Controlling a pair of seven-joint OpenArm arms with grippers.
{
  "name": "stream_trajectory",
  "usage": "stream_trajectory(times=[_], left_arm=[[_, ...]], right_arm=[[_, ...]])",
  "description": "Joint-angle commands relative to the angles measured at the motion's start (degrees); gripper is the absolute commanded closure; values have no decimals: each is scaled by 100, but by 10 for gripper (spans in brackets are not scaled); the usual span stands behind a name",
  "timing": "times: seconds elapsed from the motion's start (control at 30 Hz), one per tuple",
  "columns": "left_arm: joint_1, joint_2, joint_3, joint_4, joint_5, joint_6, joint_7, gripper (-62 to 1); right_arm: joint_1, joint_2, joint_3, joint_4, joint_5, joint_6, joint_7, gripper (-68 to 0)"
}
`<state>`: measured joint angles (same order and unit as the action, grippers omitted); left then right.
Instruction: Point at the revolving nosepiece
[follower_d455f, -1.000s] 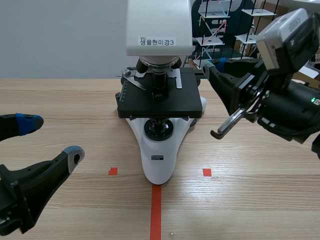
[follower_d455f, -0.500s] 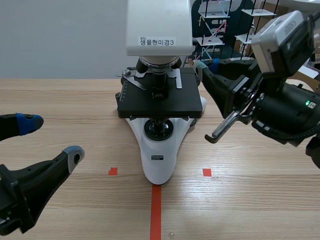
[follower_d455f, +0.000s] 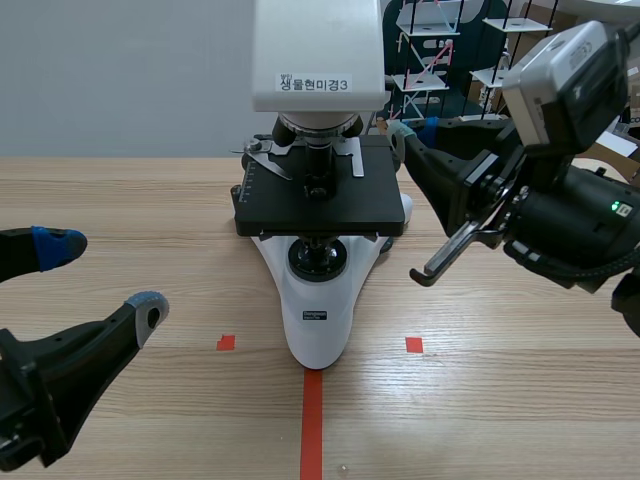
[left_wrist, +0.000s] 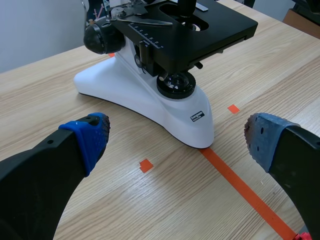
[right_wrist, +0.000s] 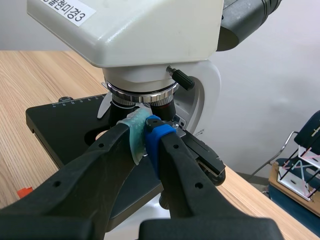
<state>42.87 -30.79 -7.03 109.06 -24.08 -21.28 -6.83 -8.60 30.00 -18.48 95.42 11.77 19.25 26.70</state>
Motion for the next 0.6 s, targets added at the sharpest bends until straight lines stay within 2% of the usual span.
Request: stream_trajectory(times=[0.0,0.57], left_arm=[[11,28,24,125,-52,-9,-63,-570],[11,28,24,125,-52,-9,-63,-570]], right_arm=[[52,13,13,72,39,-20,68,-15],[52,13,13,72,39,-20,68,-15]])
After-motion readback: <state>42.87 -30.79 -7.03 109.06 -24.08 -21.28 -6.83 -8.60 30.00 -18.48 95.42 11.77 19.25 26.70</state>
